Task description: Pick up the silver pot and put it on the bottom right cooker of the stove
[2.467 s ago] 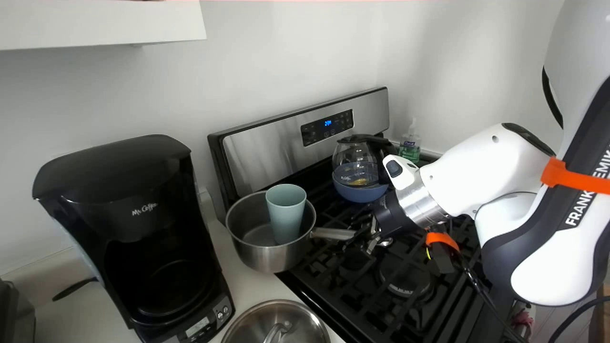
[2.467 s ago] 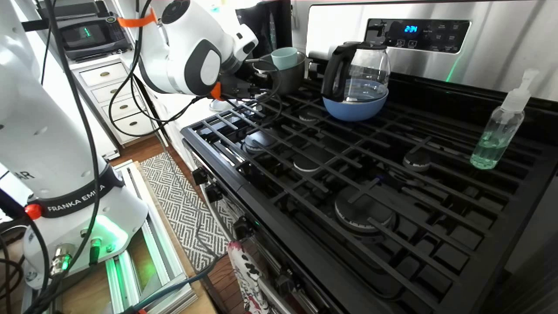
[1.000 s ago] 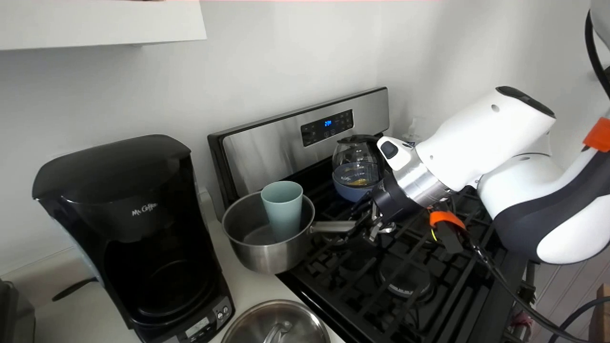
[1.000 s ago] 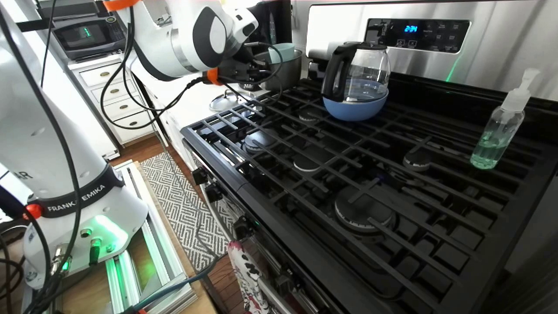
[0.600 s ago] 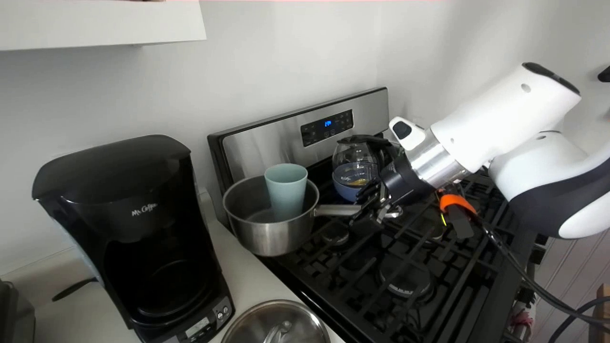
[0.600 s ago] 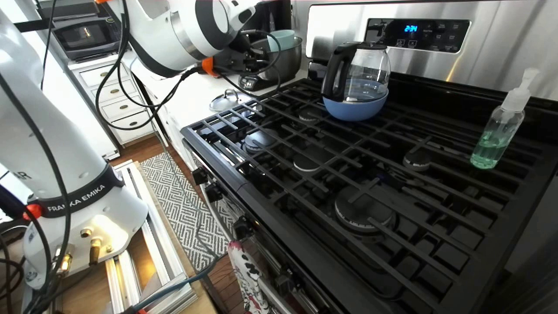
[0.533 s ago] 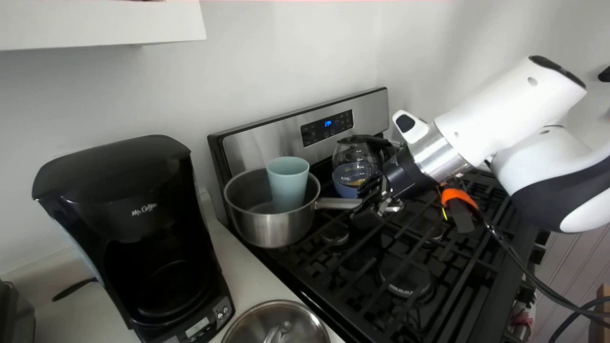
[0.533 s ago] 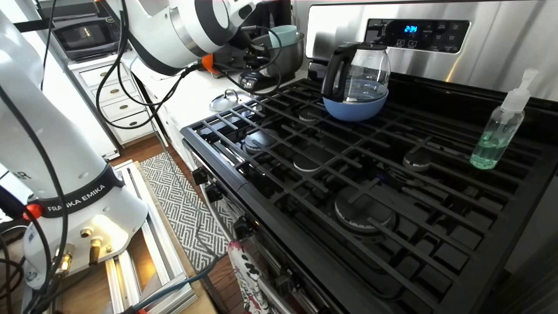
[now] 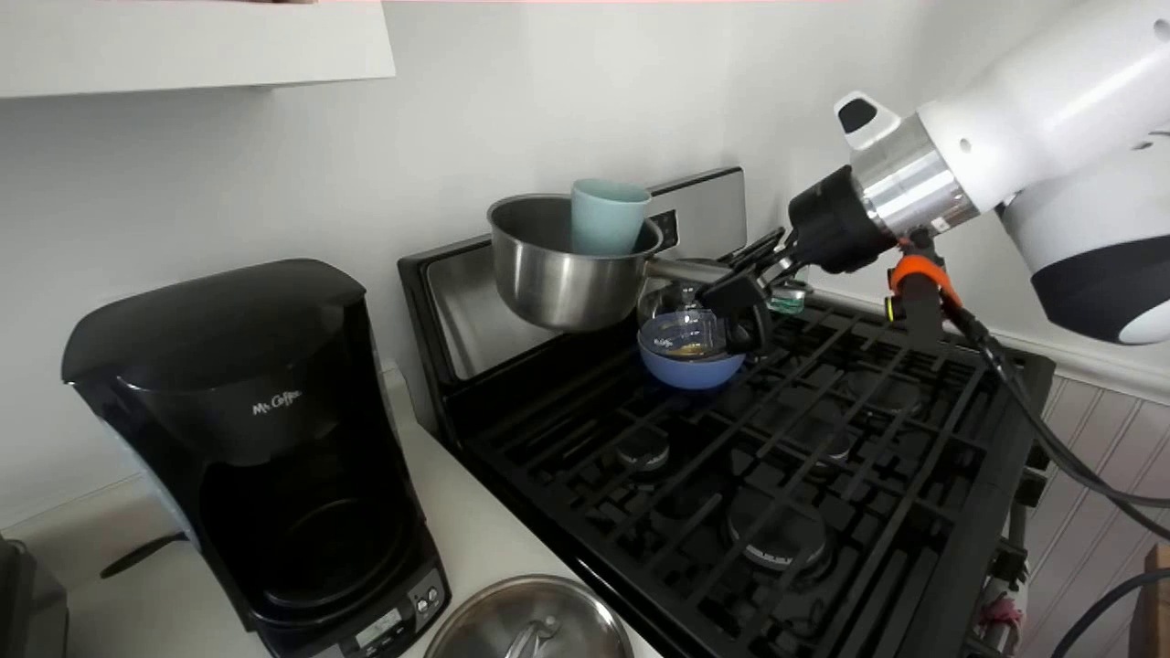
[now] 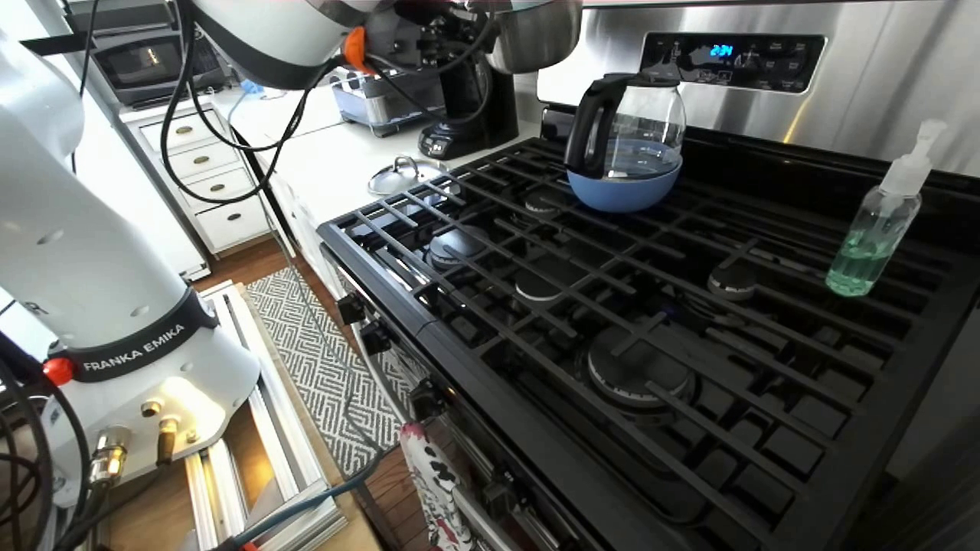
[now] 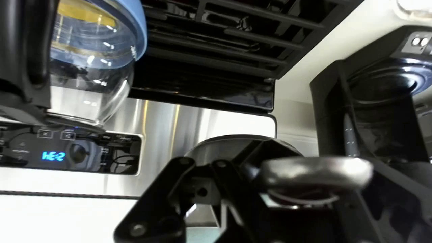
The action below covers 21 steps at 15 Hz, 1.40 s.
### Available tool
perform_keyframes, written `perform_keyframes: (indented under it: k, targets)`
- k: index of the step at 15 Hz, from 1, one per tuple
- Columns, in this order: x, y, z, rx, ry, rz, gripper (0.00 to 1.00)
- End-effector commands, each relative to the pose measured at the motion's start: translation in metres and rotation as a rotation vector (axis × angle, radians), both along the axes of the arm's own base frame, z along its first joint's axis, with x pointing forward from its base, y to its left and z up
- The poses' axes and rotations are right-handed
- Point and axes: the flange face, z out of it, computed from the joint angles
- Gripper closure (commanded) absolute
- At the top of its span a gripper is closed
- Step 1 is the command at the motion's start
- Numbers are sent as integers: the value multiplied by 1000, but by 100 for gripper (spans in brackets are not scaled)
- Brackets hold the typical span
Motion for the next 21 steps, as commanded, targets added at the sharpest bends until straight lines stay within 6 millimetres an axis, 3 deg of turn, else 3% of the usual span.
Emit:
perform_keyframes:
  k: [1, 2, 6, 8, 9, 14, 16, 21]
  targets:
    - [-27, -21, 43, 34, -78, -85, 97]
    - [-11, -13, 13, 20, -14, -45, 90]
    - [-21, -23, 22, 23, -28, -81, 90]
    - [-21, -23, 22, 23, -25, -82, 90]
    - [-21, -23, 21, 23, -24, -82, 97]
    - [-13, -31, 18, 48, 16, -202, 97]
    - [-13, -36, 22, 60, 13, -246, 97]
    - [-19, -44, 56, 112, -68, -319, 97]
